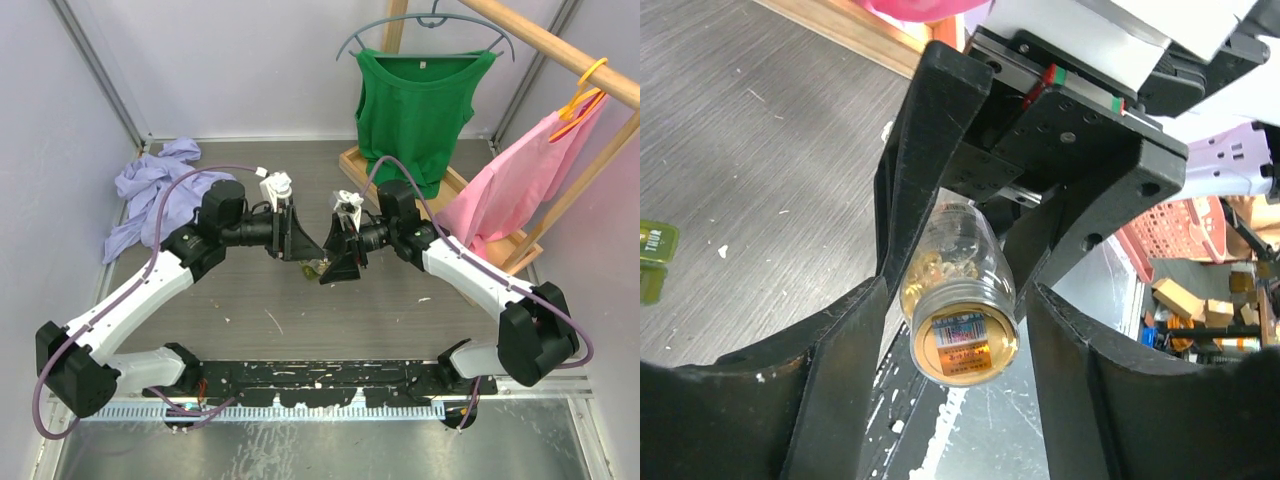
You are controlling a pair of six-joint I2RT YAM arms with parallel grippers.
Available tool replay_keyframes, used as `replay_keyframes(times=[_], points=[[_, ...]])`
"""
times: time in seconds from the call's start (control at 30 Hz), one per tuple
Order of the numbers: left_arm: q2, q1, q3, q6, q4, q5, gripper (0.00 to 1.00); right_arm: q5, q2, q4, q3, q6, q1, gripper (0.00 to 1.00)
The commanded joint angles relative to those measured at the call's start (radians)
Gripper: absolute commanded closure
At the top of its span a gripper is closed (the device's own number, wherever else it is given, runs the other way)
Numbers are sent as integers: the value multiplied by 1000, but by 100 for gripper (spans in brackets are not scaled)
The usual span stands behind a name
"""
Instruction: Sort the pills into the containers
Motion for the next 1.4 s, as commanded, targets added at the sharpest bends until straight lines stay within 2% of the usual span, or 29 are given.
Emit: replay_keyframes(times=[0.0, 0.17, 0.33, 0.47, 0.63, 0.8, 0.93, 1.0, 1.17, 1.37], points=[[-49, -5, 17, -26, 55, -96, 37, -30, -4, 42, 43, -41, 6, 99], [-93, 7, 18, -19, 21, -167, 22, -25, -4, 30, 44, -56, 6, 99], [-165, 14, -1, 24, -42, -256, 2, -15, -5, -14, 53, -106, 6, 99], [-290, 14, -96, -12, 19, -362, 2, 7, -4, -77, 62, -187, 6, 99], [-444, 14, -272, -303, 188, -521, 2, 133, -19, -159, 70, -296, 7, 99], [-483, -15, -312, -516, 135, -672, 1, 308, -34, -172, 73, -337, 2, 99], [-461, -112, -288, -548, 126, -823, 2, 349, -27, -151, 63, -327, -2, 99], [-422, -146, -241, -556, 63, -885, 2, 359, -21, -146, 62, -323, -5, 99], [-304, -205, -161, -590, 12, -947, 0, 361, -17, -143, 61, -316, -16, 99], [-213, -239, -137, -577, 70, -949, 22, 352, -13, -142, 62, -309, -23, 99]])
